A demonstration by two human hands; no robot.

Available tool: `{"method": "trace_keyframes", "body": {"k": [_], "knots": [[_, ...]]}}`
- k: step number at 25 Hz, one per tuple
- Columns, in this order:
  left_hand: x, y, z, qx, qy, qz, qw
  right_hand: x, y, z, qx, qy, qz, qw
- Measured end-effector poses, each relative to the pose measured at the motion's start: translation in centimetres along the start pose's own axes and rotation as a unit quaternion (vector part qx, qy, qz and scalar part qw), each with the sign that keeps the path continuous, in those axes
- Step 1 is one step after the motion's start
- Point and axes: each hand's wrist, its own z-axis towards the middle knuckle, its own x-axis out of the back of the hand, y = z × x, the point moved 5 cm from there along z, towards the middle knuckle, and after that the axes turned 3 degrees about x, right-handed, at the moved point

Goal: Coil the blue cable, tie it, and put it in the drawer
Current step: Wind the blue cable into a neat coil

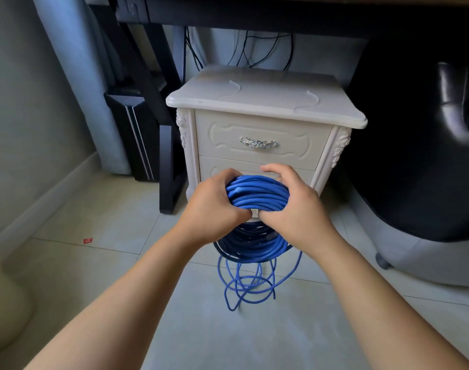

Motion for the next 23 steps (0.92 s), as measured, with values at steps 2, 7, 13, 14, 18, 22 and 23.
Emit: {"method": "trace_keyframes", "body": {"k": [2,7,13,14,18,22,23], "knots": [[0.2,0.0,-0.1,0.022,0.018,-0.037,0.999,0.3,0.7,-0.2,-0.045,-0.015,0.074,0.996],[1.1,-1.2,0.1,0.106,0.046,-0.168,0.979,-0.1,2.5,-0.6,-0.126,-0.044,0.209,0.969],[1.2,-2.4,-0.1,0.189,0.129,-0.335,0.914,-3.0,3.0,-2.0,-0.212,-0.072,0.312,0.923],[0.8,-2.5,-0.2,0.201,0.13,-0.363,0.9,-3.5,2.9,-2.1,-0.217,-0.053,0.345,0.912],[-1.5,-2.0,-1.3,0.222,0.087,-0.411,0.88,-3.6,3.8,-2.0,-0.266,0.06,0.436,0.858],[-2.7,-2.1,-1.8,0.234,-0.004,-0.389,0.891,-2.8,5.1,-1.9,-0.305,0.108,0.429,0.843],[-2.9,-2.1,-1.8,0.236,-0.036,-0.365,0.9,-2.3,5.3,-1.7,-0.304,0.126,0.417,0.847]]}}
